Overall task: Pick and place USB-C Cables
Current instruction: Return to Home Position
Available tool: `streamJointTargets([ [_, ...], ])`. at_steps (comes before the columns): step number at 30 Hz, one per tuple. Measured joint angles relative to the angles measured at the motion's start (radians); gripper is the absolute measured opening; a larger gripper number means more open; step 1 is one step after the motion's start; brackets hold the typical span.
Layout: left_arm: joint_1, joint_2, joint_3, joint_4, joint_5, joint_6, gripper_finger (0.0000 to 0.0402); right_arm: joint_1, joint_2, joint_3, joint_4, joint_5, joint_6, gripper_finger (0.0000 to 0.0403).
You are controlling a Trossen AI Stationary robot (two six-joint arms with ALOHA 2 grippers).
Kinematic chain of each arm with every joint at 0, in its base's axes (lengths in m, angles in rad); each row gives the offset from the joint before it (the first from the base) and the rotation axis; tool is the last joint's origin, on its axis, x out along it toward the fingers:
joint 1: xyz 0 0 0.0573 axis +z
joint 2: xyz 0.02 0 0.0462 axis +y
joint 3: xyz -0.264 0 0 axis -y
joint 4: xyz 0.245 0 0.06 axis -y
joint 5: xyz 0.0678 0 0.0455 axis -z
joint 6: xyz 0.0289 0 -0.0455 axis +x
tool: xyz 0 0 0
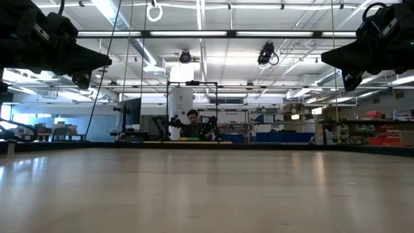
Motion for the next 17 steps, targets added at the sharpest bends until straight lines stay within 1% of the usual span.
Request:
streamJointTargets([
  [7,0.000,0.000,0.000,0.000,0.000,0.000,0.0032,0.000,0.000,0.000,0.000,0.000,0.000,0.0023],
  [17,0.000,0.000,0.000,0.000,0.000,0.000,0.0021,0.000,0.000,0.000,0.000,0.000,0.000,0.0023],
])
